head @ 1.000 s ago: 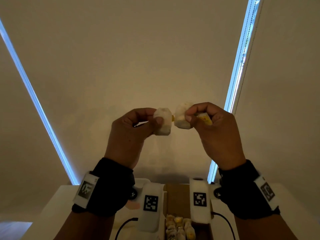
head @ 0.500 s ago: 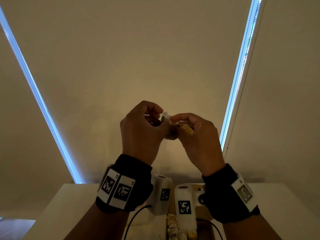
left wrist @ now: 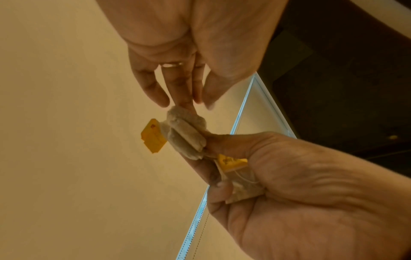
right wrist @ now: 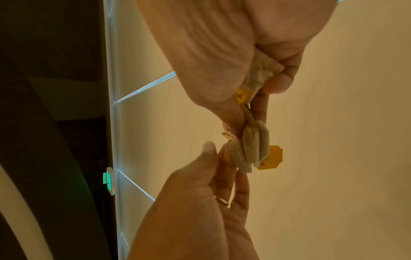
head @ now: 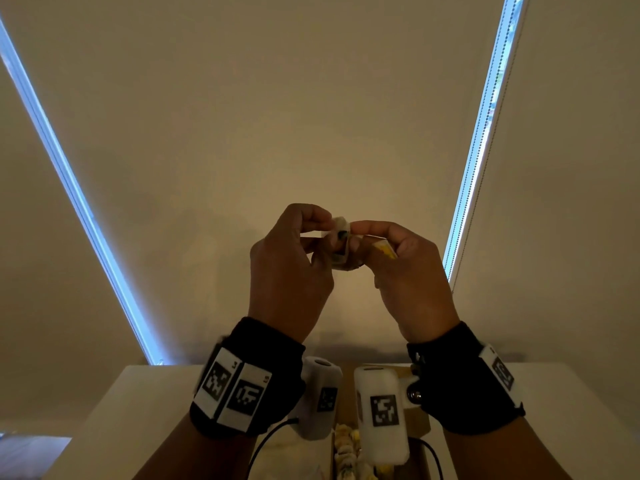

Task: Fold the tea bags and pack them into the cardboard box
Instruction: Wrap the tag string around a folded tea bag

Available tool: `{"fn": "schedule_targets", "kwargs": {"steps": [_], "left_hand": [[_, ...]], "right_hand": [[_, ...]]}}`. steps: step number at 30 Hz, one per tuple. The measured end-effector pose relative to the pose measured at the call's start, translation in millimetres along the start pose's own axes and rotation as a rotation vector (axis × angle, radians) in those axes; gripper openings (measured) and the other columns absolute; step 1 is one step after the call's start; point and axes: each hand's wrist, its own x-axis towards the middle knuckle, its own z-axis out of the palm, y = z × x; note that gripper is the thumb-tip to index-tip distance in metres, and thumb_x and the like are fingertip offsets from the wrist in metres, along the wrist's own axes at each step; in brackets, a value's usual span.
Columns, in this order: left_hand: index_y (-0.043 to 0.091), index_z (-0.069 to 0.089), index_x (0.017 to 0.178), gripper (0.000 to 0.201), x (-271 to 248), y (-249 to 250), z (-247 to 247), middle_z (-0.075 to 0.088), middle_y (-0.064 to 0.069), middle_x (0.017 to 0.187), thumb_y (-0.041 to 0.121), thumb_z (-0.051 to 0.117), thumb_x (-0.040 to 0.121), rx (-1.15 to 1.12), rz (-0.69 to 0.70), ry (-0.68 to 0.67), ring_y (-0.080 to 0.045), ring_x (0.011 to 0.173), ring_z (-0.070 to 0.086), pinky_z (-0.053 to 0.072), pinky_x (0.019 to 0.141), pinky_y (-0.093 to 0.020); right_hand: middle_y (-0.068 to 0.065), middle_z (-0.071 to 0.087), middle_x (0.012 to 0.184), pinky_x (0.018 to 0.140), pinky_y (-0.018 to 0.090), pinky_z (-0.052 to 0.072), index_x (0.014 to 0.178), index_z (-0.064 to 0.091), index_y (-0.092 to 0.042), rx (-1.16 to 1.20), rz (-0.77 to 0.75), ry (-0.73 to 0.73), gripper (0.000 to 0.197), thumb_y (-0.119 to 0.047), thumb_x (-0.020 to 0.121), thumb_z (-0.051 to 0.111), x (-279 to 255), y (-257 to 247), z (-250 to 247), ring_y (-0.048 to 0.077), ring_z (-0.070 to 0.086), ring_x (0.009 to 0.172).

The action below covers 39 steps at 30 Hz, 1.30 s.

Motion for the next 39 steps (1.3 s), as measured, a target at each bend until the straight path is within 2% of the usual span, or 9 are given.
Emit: {"fn": "schedule_targets", "kwargs": {"steps": [4,6,11,18,22,25,29,35,39], "left_hand": [[0.018,0.066,0.107,0.020,1.1,-0.8,-1.7,0.068,0.021,0.096,0.008,0.074,0.091,-0.001,0.040,-0.020,0.016,0.089,0.063,0.048,0.069,-0.002],[0.018,0.066,0.108,0.017,1.2,-0.4,-1.8,0.068,0.020,0.096,0.012,0.073,0.093,0.006,0.059,-0.019,0.013,0.091,0.065,0.048,0.072,-0.003],[0.016,0.066,0.110,0.018,0.5,0.7,-3.0,0.064,0.024,0.098,0.010,0.071,0.094,0.009,0.094,-0.052,0.020,0.088,0.062,0.047,0.072,-0.001],[0.026,0.065,0.106,0.022,7.8,-6.3,-12.1,0.061,0.004,0.128,0.019,0.077,0.089,-0.157,-0.029,-0.011,0.000,0.111,0.063,0.051,0.079,-0.007],[0.026,0.064,0.112,0.023,9.1,-4.0,-11.7,0.069,0.017,0.112,0.030,0.072,0.091,-0.212,-0.152,-0.192,0.003,0.104,0.067,0.049,0.075,-0.006],[0.022,0.061,0.110,0.020,6.4,-2.2,-6.8,0.075,0.011,0.102,0.028,0.070,0.094,-0.245,-0.141,-0.221,0.000,0.092,0.070,0.054,0.076,-0.013],[0.022,0.059,0.113,0.032,3.6,-4.1,-2.8,0.076,0.007,0.105,0.030,0.077,0.087,-0.255,-0.173,-0.224,-0.003,0.094,0.073,0.056,0.079,-0.014],[0.031,0.059,0.113,0.039,0.9,-2.9,1.9,0.071,0.016,0.109,0.030,0.080,0.080,-0.286,-0.178,-0.270,0.002,0.097,0.070,0.055,0.079,-0.013],[0.027,0.054,0.111,0.037,-0.4,-6.5,3.3,0.067,0.004,0.126,0.017,0.079,0.085,-0.463,-0.216,-0.253,-0.020,0.105,0.072,0.063,0.083,-0.041]], "right_hand": [[-0.028,0.069,0.073,0.070,0.016,0.046,0.086,0.069,-0.048,0.013,0.035,-0.007,0.025,-0.027,0.099,0.062,-0.7,-4.4,-0.2,-0.008,0.061,0.066],[-0.027,0.070,0.074,0.066,0.011,0.046,0.087,0.069,-0.046,0.040,0.031,-0.022,0.019,-0.030,0.095,0.065,-0.5,-7.9,-1.0,-0.007,0.061,0.066],[-0.020,0.073,0.075,0.059,0.007,0.046,0.095,0.074,-0.031,0.124,0.062,-0.011,0.013,-0.019,0.092,0.070,0.2,-9.7,-6.0,-0.007,0.062,0.063],[-0.011,0.074,0.087,0.059,0.007,0.046,0.100,0.073,-0.030,0.140,0.090,0.046,0.015,-0.018,0.092,0.070,2.2,-10.5,-10.0,-0.008,0.062,0.062],[-0.012,0.073,0.089,0.061,0.008,0.048,0.097,0.070,-0.036,0.125,0.071,0.070,0.015,-0.022,0.093,0.069,4.4,-8.8,-9.4,-0.006,0.064,0.069],[-0.016,0.072,0.091,0.063,0.009,0.049,0.096,0.068,-0.040,0.092,0.061,0.072,0.017,-0.023,0.095,0.066,5.9,-6.0,-6.2,-0.005,0.066,0.074],[-0.022,0.068,0.096,0.065,0.011,0.051,0.095,0.063,-0.045,0.049,0.072,0.087,0.022,-0.023,0.097,0.064,7.6,-0.2,-5.1,-0.002,0.066,0.077],[-0.007,0.067,0.108,0.069,0.020,0.053,0.106,0.059,-0.039,0.093,0.145,0.122,0.019,-0.024,0.097,0.065,6.5,4.5,-2.3,0.014,0.064,0.087],[-0.013,0.068,0.098,0.066,0.019,0.052,0.107,0.060,-0.035,0.176,0.197,0.173,0.018,-0.025,0.094,0.068,5.8,3.1,-1.5,0.008,0.066,0.078]]}}
